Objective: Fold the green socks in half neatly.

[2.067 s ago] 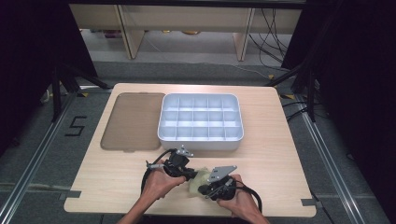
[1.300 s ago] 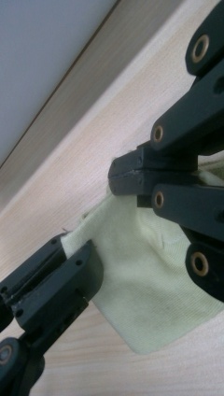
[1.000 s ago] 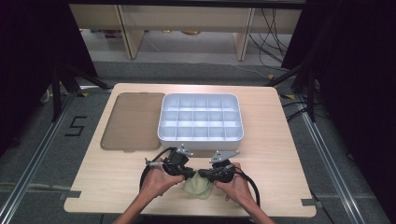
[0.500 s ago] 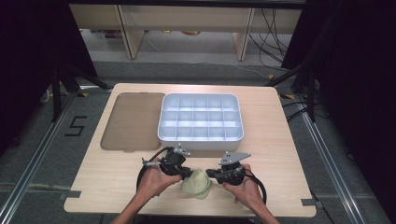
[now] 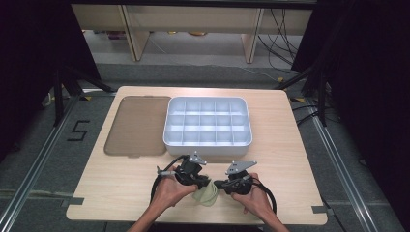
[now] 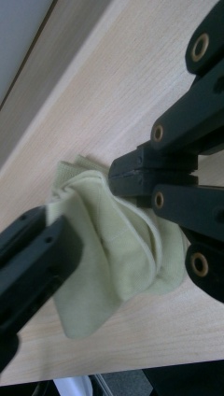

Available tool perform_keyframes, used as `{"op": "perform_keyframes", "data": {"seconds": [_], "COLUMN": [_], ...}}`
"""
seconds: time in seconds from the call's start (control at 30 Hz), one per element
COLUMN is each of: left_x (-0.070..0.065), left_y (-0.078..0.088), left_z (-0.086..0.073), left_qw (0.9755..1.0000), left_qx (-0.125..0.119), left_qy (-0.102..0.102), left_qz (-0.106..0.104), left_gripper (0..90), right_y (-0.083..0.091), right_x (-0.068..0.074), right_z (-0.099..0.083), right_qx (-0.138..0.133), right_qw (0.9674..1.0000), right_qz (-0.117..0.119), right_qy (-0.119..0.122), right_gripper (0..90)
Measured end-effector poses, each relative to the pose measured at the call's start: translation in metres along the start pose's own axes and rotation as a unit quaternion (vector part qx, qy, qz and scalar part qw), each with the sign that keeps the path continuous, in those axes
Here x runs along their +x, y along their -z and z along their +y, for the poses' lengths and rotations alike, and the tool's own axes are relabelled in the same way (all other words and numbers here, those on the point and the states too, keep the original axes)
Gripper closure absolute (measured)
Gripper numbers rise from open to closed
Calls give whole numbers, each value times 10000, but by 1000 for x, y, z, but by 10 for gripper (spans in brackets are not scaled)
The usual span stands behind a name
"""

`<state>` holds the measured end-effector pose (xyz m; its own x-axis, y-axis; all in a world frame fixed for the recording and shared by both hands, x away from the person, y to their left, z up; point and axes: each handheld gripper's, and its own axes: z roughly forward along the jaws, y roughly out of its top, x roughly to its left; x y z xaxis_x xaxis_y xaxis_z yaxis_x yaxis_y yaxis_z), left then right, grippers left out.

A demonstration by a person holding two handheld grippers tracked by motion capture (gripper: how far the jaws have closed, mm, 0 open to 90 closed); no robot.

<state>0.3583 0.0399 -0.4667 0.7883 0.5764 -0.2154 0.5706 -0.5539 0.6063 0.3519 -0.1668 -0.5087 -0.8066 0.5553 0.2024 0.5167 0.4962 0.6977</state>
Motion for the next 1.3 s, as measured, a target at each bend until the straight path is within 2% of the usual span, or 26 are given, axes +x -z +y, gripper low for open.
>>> {"op": "perform_keyframes", "data": {"seconds": [0.03, 0.07, 0.1, 0.17, 0.2, 0.23, 0.33, 0.37, 0.5, 0.53, 0.57, 0.63, 0.67, 0.7, 0.73, 0.77, 0.8, 0.83, 0.9, 0.93, 1.03, 1.1, 1.2, 1.23, 1.27, 1.3], "left_x": [-3, -3, -1, -2, -4, -3, -7, -4, -6, -10, -9, -9, -11, -10, -8, -8, -11, -11, -10, -12, -11, -12, -14, -13, -12, -12], "left_y": [-3, -3, -3, -4, -6, -6, -12, -11, -15, -20, -19, -20, -22, -22, -20, -20, -25, -25, -25, -26, -24, -24, -19, -15, -11, -11], "left_z": [-1, -1, -1, -2, -3, -3, -3, -2, -2, -3, -2, -2, -2, -2, -1, -1, -2, -2, -3, -3, -3, -3, -1, 0, 1, 1], "left_qw": [9999, 9999, 9999, 9999, 9999, 9998, 9995, 9998, 9998, 9999, 9999, 9999, 9999, 9999, 9997, 9997, 9999, 9999, 9996, 9998, 9998, 9997, 9993, 9989, 9985, 9985], "left_qx": [-113, -113, 6, -8, -62, -19, -255, -18, 50, -138, -23, -16, -88, -48, 123, 123, -64, -64, 129, 50, 52, -113, -256, -378, -434, -434], "left_qy": [94, 94, -132, -155, -82, -140, 107, -164, -183, 4, -102, -98, -18, -47, -202, -202, 18, 18, -213, -136, -124, 17, 11, 54, 70, 70], "left_qz": [-17, -17, -58, -73, -100, -122, -154, -145, -99, -95, -89, -91, -93, -101, -76, -76, -105, -105, -114, -96, -116, -208, -284, -288, -321, -321], "left_gripper": [815, 815, 815, 808, 805, 804, 801, 801, 810, 810, 810, 810, 810, 809, 809, 809, 808, 806, 806, 804, 777, 737, 728, 725, 724, 717], "right_y": [0, 0, 0, 0, 1, -1, -1, 0, 7, 17, 21, 25, 29, 33, 33, 33, 34, 35, 35, 36, 39, 41, 43, 43, 44, 44], "right_x": [-2, -2, -2, -4, -6, -6, -9, -9, -9, -10, -9, -8, -7, -3, -2, -2, 1, 1, -1, -1, -5, -6, -6, -7, -5, -5], "right_z": [0, -1, -1, -2, -2, -2, -5, -5, -3, -1, -1, -2, -4, -8, -10, -10, -11, -11, -11, -11, -10, -10, -9, -8, -8, -8], "right_qx": [-18, -20, -20, -51, -18, 75, 25, 64, -25, -152, -185, -210, -216, -175, -148, -148, -99, -97, -147, -133, -199, -262, -290, -320, -304, -304], "right_qw": [10000, 10000, 10000, 10000, 10000, 9999, 10000, 9999, 9999, 9998, 9997, 9996, 9996, 9998, 9998, 9998, 9999, 9998, 9996, 9997, 9994, 9993, 9991, 9992, 9991, 9991], "right_qz": [-15, 24, 24, 49, 32, -101, -6, -24, -78, -134, -149, -189, -168, -125, -114, -114, -137, -160, -210, -206, -260, -276, -283, -241, -246, -246], "right_qy": [85, 9, 9, -42, -51, 46, -96, -83, -101, -89, -58, -31, -31, -33, 11, 11, 30, 20, 74, -4, -63, -60, -90, -15, -162, -162], "right_gripper": [900, 900, 900, 900, 900, 900, 900, 896, 894, 900, 900, 900, 900, 900, 900, 900, 900, 900, 900, 900, 900, 900, 900, 899, 899, 899]}}
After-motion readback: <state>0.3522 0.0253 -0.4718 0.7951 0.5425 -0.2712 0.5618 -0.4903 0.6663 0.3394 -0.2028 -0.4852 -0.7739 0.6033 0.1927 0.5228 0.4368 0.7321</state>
